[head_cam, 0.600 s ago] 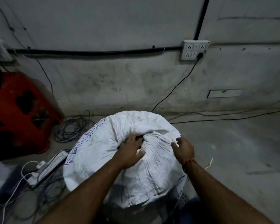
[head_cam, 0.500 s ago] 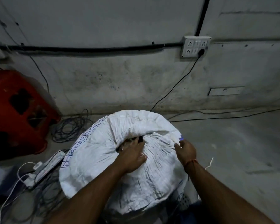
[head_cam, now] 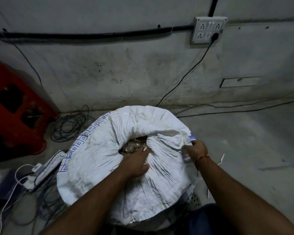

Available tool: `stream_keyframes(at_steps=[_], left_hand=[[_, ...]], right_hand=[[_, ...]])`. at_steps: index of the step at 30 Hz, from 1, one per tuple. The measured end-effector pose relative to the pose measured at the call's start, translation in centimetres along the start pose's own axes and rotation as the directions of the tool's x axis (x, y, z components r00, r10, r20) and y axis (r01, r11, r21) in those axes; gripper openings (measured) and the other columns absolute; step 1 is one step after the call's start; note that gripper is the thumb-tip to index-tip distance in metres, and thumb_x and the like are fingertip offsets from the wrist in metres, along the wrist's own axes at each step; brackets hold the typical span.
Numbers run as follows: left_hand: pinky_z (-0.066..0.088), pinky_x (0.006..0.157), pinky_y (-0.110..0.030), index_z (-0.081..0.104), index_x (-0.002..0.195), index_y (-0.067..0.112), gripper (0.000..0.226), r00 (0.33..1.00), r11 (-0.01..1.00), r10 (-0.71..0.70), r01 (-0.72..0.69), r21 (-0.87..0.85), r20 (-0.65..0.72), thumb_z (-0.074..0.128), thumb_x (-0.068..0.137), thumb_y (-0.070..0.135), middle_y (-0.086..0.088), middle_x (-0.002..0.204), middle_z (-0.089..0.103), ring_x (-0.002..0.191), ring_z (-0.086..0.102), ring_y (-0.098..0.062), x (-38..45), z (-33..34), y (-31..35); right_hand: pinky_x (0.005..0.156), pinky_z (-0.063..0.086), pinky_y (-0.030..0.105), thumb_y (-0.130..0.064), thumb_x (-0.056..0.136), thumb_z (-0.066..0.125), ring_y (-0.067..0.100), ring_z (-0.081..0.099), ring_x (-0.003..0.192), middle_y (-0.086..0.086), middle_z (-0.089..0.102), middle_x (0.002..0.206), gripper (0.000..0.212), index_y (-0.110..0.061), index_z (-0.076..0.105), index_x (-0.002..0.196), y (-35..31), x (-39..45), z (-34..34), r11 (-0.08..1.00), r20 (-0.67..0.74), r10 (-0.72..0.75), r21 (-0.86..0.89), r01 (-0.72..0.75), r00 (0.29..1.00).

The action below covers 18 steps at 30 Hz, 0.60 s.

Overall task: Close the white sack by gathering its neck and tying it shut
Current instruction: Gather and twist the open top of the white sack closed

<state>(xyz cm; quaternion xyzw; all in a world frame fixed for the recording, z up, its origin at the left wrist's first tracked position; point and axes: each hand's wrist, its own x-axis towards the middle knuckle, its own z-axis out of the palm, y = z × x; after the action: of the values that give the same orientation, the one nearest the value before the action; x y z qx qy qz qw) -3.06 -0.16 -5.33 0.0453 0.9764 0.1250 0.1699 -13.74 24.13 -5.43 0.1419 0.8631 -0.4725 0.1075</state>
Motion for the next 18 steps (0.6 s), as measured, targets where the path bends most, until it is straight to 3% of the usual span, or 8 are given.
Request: stream_keyframes(at_steps=[2, 5, 7, 10, 12, 14, 16, 18], left_hand=[[0.042, 0.109, -0.049, 0.034, 0.151, 0.02, 0.063, 0.999, 1.0, -0.024, 0.025, 0.011, -0.032, 0.053, 0.094, 0.038, -0.011, 0.158, 0.043, 0.14, 0.048, -0.031, -0.2, -0.7, 0.5], [0.037, 0.109, -0.064, 0.053, 0.122, 0.024, 0.034, 0.977, 0.991, -0.1, 0.116, 0.074, -0.186, 0.05, 0.091, 0.039, -0.005, 0.126, 0.066, 0.122, 0.06, -0.032, -0.3, -2.4, 2.0], [0.035, 0.111, -0.062, 0.058, 0.116, 0.024, 0.029, 0.94, 0.986, -0.127, 0.154, 0.061, -0.317, 0.049, 0.093, 0.038, -0.003, 0.111, 0.072, 0.112, 0.065, -0.032, -0.1, -3.4, 3.2], [0.053, 0.094, -0.04, 0.055, 0.134, 0.024, 0.044, 0.891, 0.988, -0.045, -0.027, -0.152, -0.452, 0.059, 0.093, 0.039, 0.0, 0.11, 0.076, 0.102, 0.071, -0.025, 0.4, -5.0, 4.9], [0.057, 0.081, -0.035, 0.055, 0.129, 0.024, 0.05, 0.9, 0.947, 0.028, -0.164, -0.277, -0.436, 0.069, 0.087, 0.047, 0.003, 0.106, 0.075, 0.086, 0.073, -0.016, 0.5, -6.0, 6.6], [0.059, 0.074, -0.035, 0.055, 0.115, 0.026, 0.057, 0.911, 0.928, 0.09, -0.224, -0.298, -0.403, 0.074, 0.076, 0.063, 0.007, 0.098, 0.073, 0.076, 0.071, -0.009, 0.4, -6.4, 8.5], [0.059, 0.075, -0.036, 0.053, 0.111, 0.026, 0.07, 0.924, 0.91, 0.126, -0.252, -0.329, -0.36, 0.076, 0.066, 0.074, 0.008, 0.101, 0.069, 0.084, 0.067, -0.009, 0.4, -5.9, 10.3], [0.058, 0.084, -0.035, 0.05, 0.121, 0.025, 0.084, 0.935, 0.884, 0.11, -0.247, -0.397, -0.337, 0.079, 0.061, 0.075, 0.005, 0.118, 0.062, 0.102, 0.063, -0.012, 0.5, -5.1, 11.7]], right_hand=[[0.078, 0.058, 0.04, -0.011, 0.075, 0.074, 0.035, 0.073, 0.086, 0.019, 0.076, 0.087, 0.021, -0.005, 0.077, 0.095, -0.6, -0.3, -0.7, 0.992, -0.043, -0.081, -0.1, 0.077, 0.996], [0.072, 0.05, 0.032, -0.027, 0.079, 0.071, 0.036, 0.071, 0.087, 0.011, 0.076, 0.083, 0.018, -0.014, 0.074, 0.092, -1.9, -0.7, -1.9, 0.955, -0.114, -0.249, -0.195, 0.224, 0.962], [0.069, 0.043, 0.028, -0.031, 0.082, 0.069, 0.034, 0.071, 0.084, 0.007, 0.073, 0.079, 0.018, -0.015, 0.071, 0.09, -2.7, -0.7, -2.7, 0.927, -0.116, -0.33, -0.229, 0.298, 0.937], [0.073, 0.044, 0.029, -0.026, 0.085, 0.068, 0.033, 0.07, 0.089, 0.01, 0.076, 0.091, 0.018, -0.015, 0.07, 0.099, -4.2, -0.7, -3.9, 0.889, -0.079, -0.402, -0.274, 0.368, 0.912], [0.074, 0.043, 0.027, -0.018, 0.084, 0.067, 0.032, 0.07, 0.092, 0.011, 0.076, 0.096, 0.02, -0.015, 0.071, 0.103, -5.1, -1.0, -4.4, 0.88, -0.061, -0.418, -0.275, 0.387, 0.906], [0.073, 0.042, 0.023, -0.015, 0.081, 0.067, 0.029, 0.071, 0.092, 0.009, 0.077, 0.094, 0.02, -0.015, 0.073, 0.1, -5.8, -1.6, -4.6, 0.889, -0.082, -0.413, -0.253, 0.382, 0.907], [0.075, 0.051, 0.027, -0.012, 0.077, 0.069, 0.028, 0.072, 0.09, 0.009, 0.078, 0.091, 0.019, -0.012, 0.074, 0.096, -6.4, -2.4, -4.4, 0.921, -0.075, -0.381, -0.121, 0.371, 0.921], [0.081, 0.059, 0.041, -0.008, 0.074, 0.073, 0.03, 0.073, 0.091, 0.011, 0.077, 0.093, 0.026, -0.011, 0.072, 0.099, -6.9, -3.5, -4.3, 0.932, -0.016, -0.352, 0.085, 0.352, 0.936]])
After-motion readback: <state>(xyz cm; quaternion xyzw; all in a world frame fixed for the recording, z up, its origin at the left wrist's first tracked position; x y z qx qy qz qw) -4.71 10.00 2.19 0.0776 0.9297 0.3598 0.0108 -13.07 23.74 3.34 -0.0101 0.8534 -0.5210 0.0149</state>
